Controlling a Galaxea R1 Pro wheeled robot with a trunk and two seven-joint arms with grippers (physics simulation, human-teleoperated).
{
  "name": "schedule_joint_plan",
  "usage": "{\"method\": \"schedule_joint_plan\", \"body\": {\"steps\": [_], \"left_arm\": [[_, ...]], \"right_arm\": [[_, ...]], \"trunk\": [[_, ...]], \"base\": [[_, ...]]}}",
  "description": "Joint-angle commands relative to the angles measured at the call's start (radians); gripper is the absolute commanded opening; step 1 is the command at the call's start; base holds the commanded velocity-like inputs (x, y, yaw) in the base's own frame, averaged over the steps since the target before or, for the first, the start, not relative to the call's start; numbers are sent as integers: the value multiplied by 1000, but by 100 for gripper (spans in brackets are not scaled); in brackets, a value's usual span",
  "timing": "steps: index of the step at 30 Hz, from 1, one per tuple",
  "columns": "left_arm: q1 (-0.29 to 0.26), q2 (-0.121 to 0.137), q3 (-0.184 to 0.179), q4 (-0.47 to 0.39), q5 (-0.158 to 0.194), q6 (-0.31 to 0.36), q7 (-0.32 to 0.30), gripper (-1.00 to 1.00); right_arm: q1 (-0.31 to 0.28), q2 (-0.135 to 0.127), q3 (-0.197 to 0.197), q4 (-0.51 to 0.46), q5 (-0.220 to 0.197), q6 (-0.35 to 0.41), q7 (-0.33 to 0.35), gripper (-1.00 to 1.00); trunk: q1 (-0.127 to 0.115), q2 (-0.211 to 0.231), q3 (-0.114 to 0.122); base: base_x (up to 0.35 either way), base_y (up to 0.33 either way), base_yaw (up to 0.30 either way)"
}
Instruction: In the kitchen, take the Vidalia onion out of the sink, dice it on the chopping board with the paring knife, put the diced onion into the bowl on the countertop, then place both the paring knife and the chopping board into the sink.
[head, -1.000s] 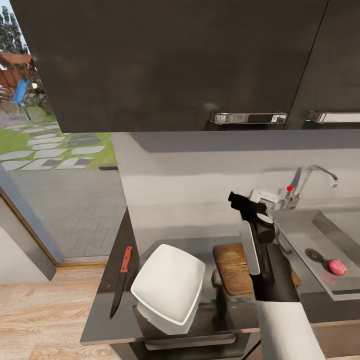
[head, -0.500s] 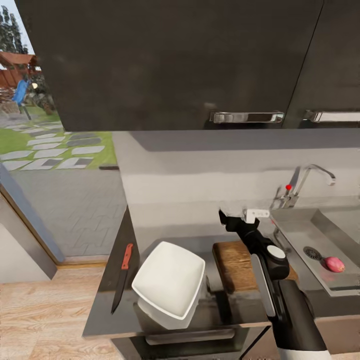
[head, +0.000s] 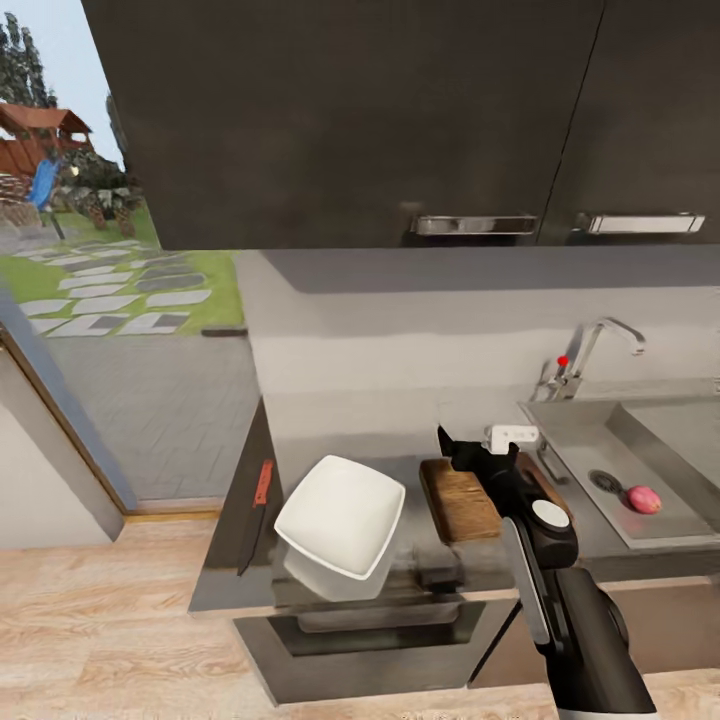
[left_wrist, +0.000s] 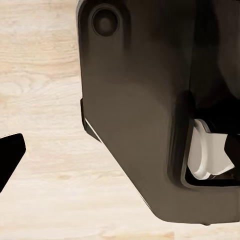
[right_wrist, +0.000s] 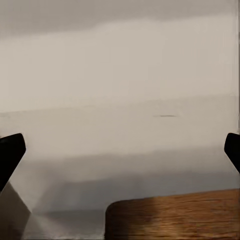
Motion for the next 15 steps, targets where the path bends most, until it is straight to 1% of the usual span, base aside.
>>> {"method": "schedule_joint_plan", "body": {"steps": [1, 15], "left_arm": [[0, 0, -3, 0, 2, -3, 0, 100], [0, -1, -3, 0, 2, -8, 0, 100]], "right_arm": [[-1, 0, -1, -1, -1, 5, 4, 100], [0, -1, -1, 0, -1, 3, 6, 100]], "trunk": [[0, -2, -2], [0, -2, -2]], "base": [[-311, 0, 0], [-339, 0, 0]]}}
